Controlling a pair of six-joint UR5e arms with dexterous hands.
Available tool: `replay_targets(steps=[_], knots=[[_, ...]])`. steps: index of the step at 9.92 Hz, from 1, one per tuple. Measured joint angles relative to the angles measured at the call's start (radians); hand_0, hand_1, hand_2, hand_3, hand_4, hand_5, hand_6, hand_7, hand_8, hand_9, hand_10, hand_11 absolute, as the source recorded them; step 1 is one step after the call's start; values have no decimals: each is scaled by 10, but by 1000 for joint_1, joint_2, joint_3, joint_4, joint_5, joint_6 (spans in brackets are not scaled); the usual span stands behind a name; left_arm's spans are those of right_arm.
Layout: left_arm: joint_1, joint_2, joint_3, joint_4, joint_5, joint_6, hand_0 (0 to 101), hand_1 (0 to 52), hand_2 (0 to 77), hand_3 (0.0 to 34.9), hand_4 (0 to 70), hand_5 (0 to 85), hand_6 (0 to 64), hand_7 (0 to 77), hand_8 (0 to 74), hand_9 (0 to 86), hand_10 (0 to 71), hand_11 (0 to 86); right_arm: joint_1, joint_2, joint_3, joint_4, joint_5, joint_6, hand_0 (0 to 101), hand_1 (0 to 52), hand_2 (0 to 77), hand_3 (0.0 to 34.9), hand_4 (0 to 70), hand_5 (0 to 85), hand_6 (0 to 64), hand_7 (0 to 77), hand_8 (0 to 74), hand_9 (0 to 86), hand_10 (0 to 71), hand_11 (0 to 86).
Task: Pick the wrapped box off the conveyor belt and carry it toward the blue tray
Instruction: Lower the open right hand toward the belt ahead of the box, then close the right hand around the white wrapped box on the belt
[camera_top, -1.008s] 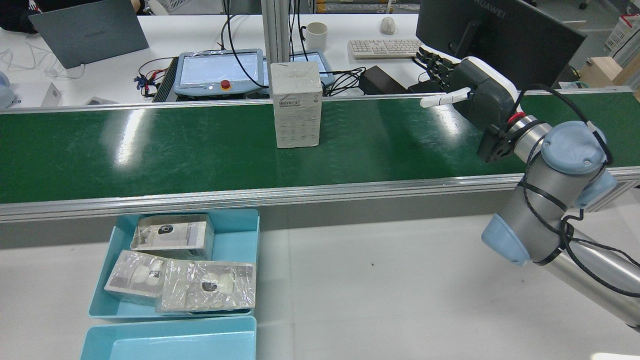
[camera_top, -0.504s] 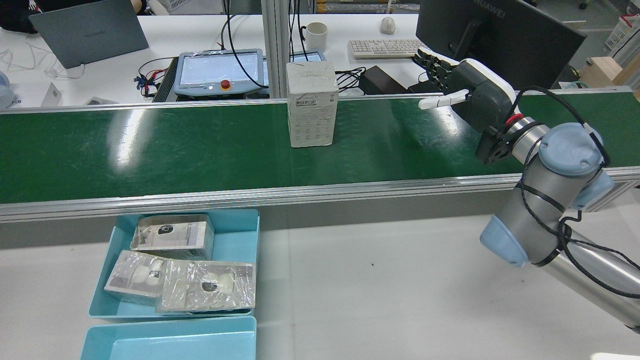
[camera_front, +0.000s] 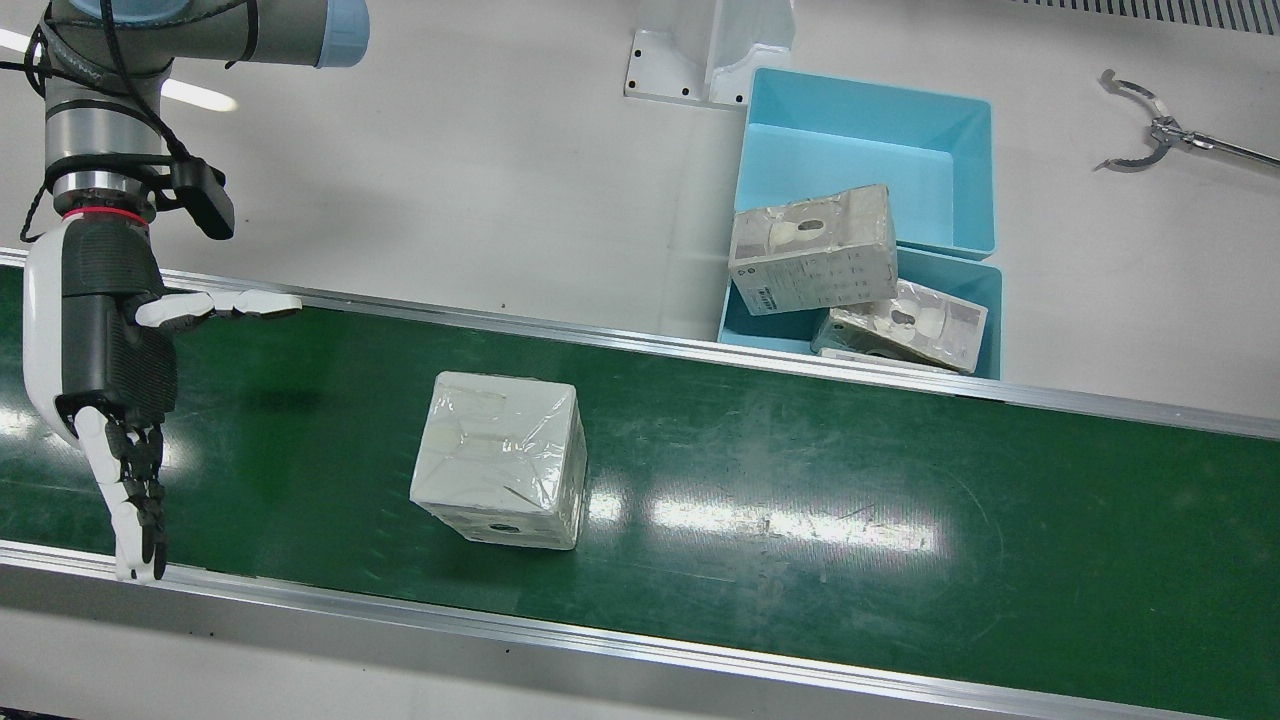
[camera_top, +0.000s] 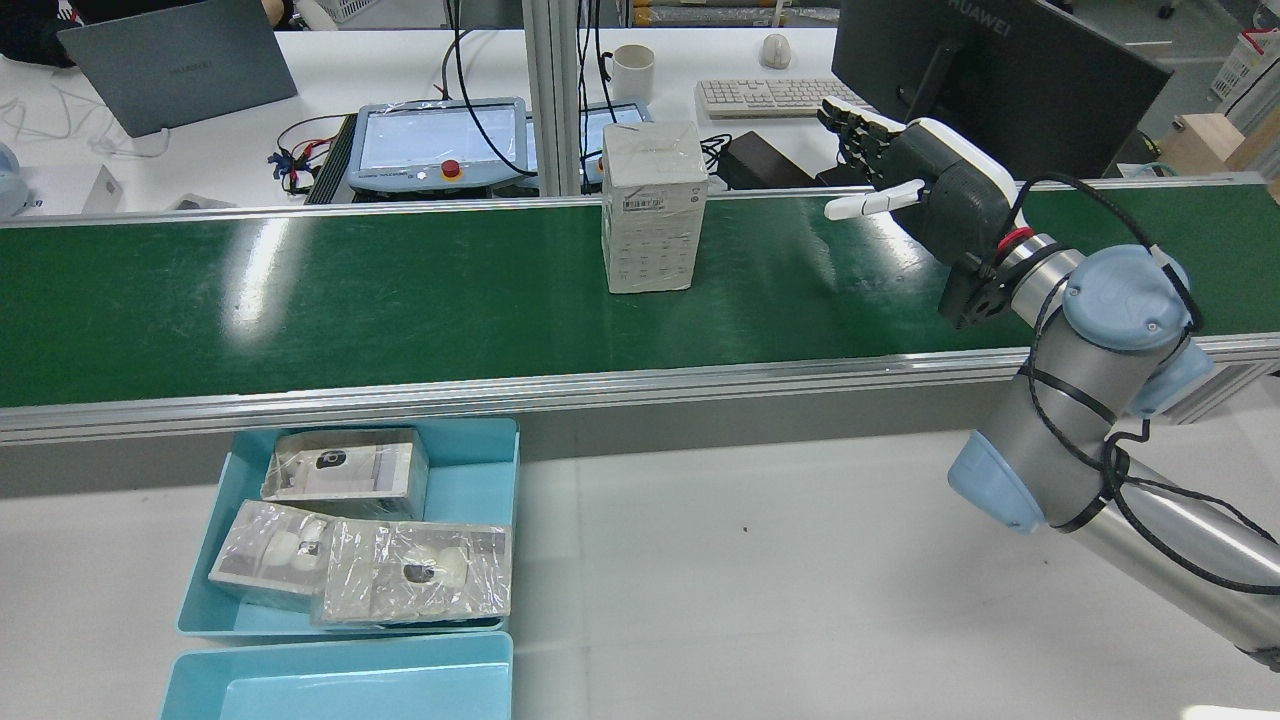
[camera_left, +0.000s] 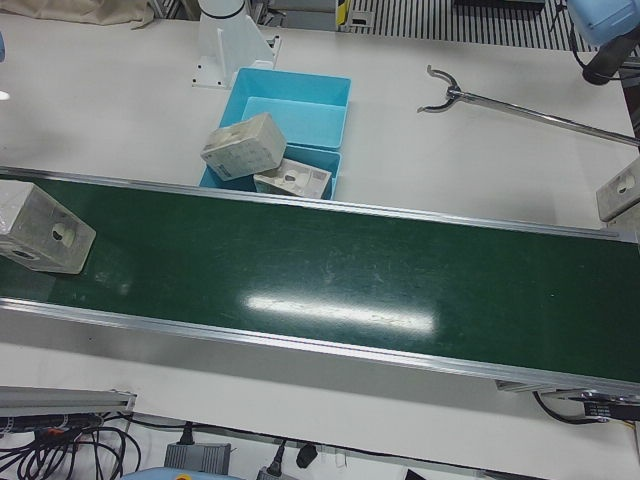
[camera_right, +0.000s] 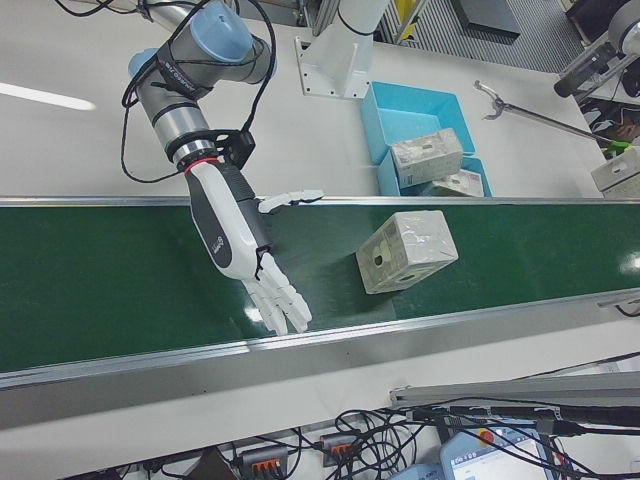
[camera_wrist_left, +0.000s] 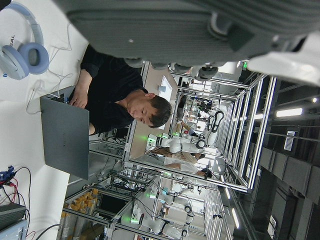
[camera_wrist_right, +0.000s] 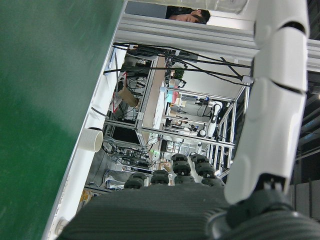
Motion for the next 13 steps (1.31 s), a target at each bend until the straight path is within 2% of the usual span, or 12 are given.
replay_targets(steps=[10,13], knots=[[0,0,0,0,0,0,0,0,11,0,0,11,0,0,0,0,0,0,-25,50,-47,0,2,-1,454,109,114,0,82,38,0,5,16,27,16,27],[0,0,0,0,0,0,0,0,11,0,0,11,0,5,0,0,5,0,-48,52,-46,-2,33,0,454,109,114,0,82,38,0,5,22,27,16,27]])
